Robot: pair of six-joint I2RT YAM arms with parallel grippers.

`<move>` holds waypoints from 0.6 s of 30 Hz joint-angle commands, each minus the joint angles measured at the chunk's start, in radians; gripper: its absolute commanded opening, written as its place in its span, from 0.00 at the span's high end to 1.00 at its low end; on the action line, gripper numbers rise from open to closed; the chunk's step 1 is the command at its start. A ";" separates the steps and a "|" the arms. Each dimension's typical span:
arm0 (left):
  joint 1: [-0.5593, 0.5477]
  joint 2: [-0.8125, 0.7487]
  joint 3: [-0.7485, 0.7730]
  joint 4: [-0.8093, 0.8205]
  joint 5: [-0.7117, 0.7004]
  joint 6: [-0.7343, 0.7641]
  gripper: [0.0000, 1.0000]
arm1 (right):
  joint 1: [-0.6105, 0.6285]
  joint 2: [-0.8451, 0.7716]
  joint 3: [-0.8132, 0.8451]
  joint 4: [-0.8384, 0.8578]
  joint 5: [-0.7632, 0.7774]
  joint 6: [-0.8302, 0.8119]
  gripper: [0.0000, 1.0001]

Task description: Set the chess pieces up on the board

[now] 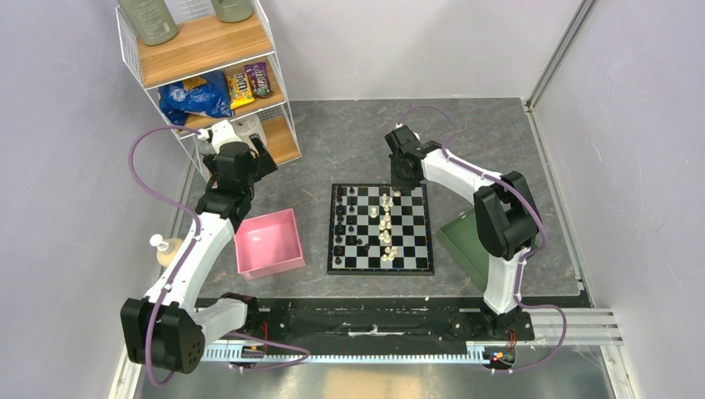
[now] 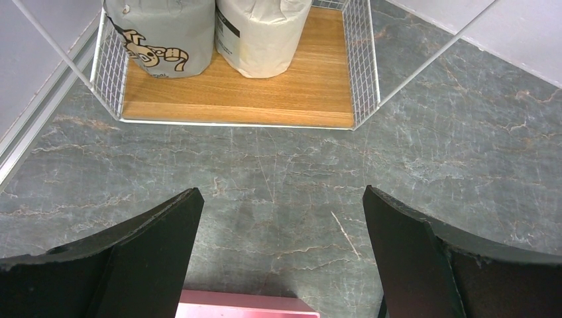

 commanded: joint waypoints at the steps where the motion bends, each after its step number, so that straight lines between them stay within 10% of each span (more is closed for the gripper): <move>1: 0.003 0.006 -0.003 0.054 -0.021 0.021 0.00 | 0.002 -0.062 -0.005 -0.014 0.034 -0.003 0.80; 18: 0.003 0.008 0.009 0.038 -0.011 0.023 0.00 | -0.017 -0.071 -0.008 -0.008 0.053 -0.019 0.85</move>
